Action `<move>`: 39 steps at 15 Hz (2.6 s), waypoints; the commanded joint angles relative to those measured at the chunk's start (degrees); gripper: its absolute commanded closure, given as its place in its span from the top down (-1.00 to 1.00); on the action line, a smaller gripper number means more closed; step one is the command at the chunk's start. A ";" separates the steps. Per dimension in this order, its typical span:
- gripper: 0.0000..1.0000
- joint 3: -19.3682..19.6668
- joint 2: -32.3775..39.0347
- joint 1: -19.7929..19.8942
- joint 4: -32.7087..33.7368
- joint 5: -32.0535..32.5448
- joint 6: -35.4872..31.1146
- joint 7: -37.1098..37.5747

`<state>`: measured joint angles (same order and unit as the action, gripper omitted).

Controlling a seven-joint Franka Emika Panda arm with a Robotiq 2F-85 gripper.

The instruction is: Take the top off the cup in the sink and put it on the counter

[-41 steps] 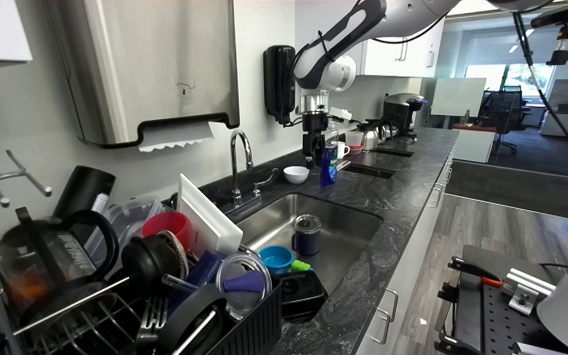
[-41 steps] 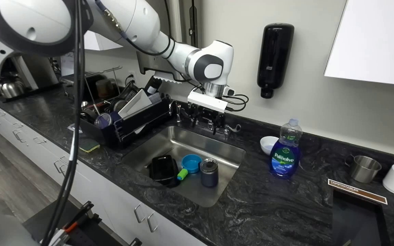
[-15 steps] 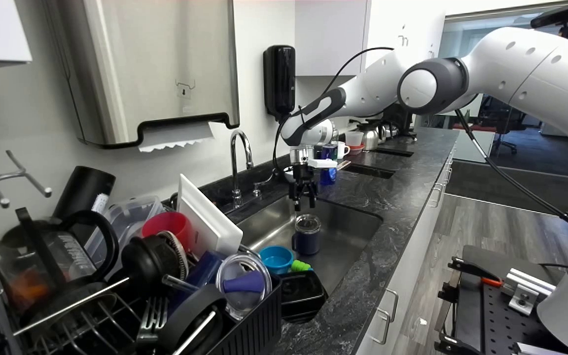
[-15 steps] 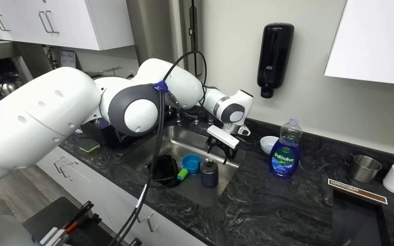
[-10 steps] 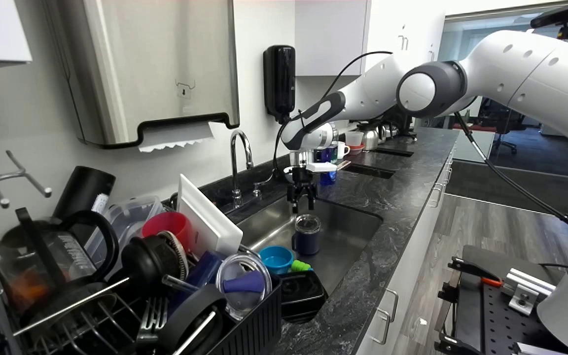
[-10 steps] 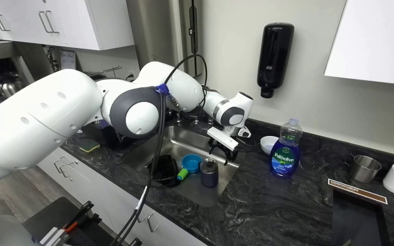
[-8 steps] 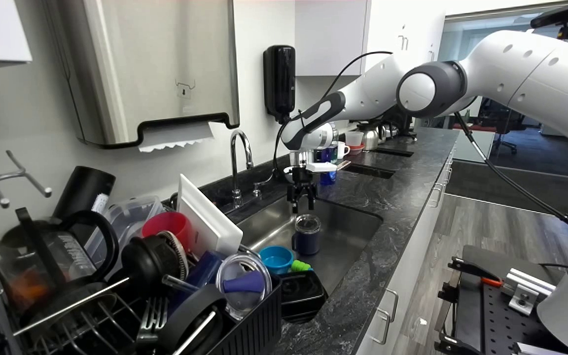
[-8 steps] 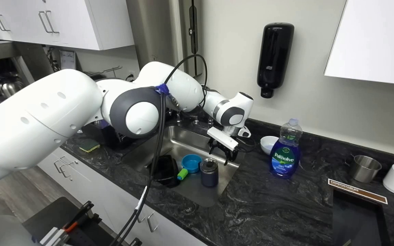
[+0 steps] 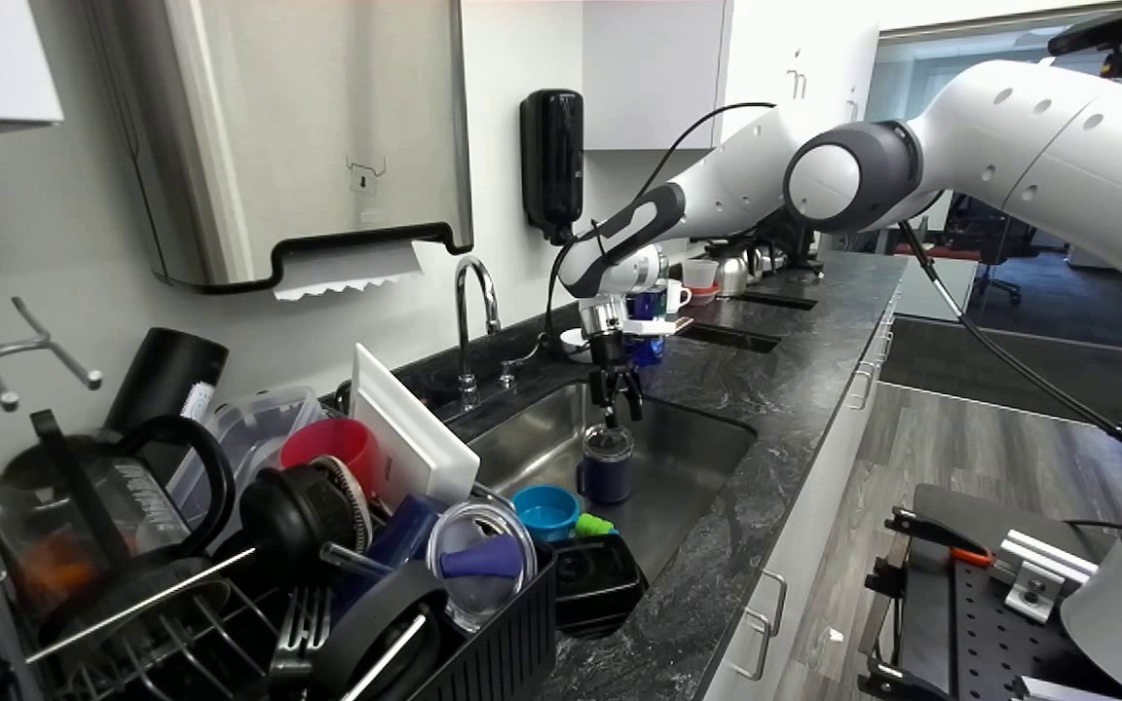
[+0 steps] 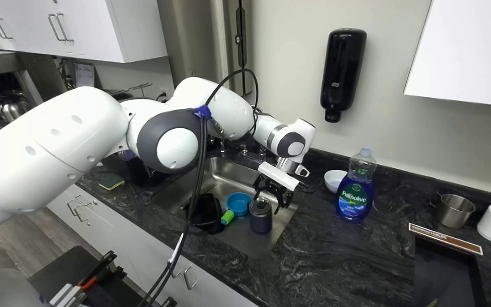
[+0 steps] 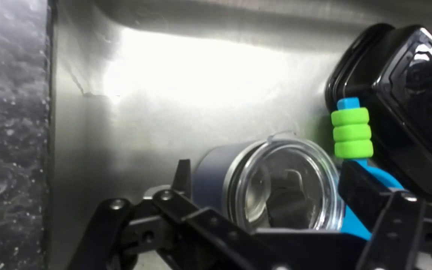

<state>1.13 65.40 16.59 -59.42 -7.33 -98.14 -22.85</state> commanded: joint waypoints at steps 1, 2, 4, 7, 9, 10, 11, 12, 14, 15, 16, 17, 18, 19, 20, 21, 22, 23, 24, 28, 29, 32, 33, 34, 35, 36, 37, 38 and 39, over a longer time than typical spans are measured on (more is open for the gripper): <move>1.00 -0.72 0.74 0.60 2.25 3.51 5.62 -5.18; 1.00 -0.72 0.77 0.58 2.45 4.22 6.37 -6.08; 1.00 -0.89 0.71 0.65 2.61 4.78 6.64 -6.88; 1.00 -1.35 0.87 0.77 3.48 4.87 7.52 -8.59; 1.00 -1.85 0.82 1.01 4.19 4.48 8.32 -9.67; 1.00 -1.91 0.76 1.03 4.55 4.27 8.85 -9.63; 1.00 -0.69 -0.01 0.09 2.45 3.86 6.56 -8.34; 1.00 -0.72 -0.04 0.06 2.59 3.85 6.61 -8.35; 1.00 -0.72 -0.02 0.05 2.49 3.85 6.59 -8.33; 1.00 -0.71 -0.02 0.05 2.48 3.85 6.59 -8.33; 1.00 -0.71 -0.02 0.05 2.48 3.85 6.59 -8.33; 1.00 -0.71 -0.02 0.05 2.48 3.85 6.59 -8.33; 1.00 -0.71 -0.02 0.05 2.48 3.85 6.59 -8.33; 1.00 -0.58 0.03 -0.29 2.35 5.08 5.12 -10.45; 1.00 -0.79 0.27 -0.28 2.48 5.01 4.04 -10.99; 1.00 -0.78 0.79 -0.56 2.95 5.49 3.55 -12.07; 1.00 -0.68 1.14 -0.81 3.24 5.81 3.12 -12.78; 1.00 -0.83 1.63 -0.84 3.47 5.83 2.24 -13.61; 1.00 -1.04 2.13 -0.82 3.62 5.73 1.12 -14.60; 1.00 -1.18 4.22 -1.07 3.69 5.43 -3.66 -18.25; 1.00 -1.16 4.54 -1.14 3.67 5.39 -4.34 -18.89; 1.00 -1.11 4.70 -1.25 3.51 5.13 -6.02 -19.92; 1.00 -1.13 4.44 -1.26 3.37 5.06 -6.45 -20.17; 1.00 -1.16 4.19 -1.25 3.35 4.96 -6.76 -20.37; 1.00 -1.22 4.01 -1.22 3.46 4.84 -6.89 -20.49; 1.00 -1.27 3.79 -1.16 3.55 4.73 -7.04 -20.56; 1.00 -1.34 3.64 -1.09 3.66 4.61 -7.21 -20.67; 0.91 -1.38 3.61 -1.05 3.90 4.54 -7.18 -20.74; 0.45 -1.40 3.65 -1.04 4.13 4.48 -7.21 -20.74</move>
<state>0.27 69.40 15.18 -55.21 -2.57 -104.50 -42.29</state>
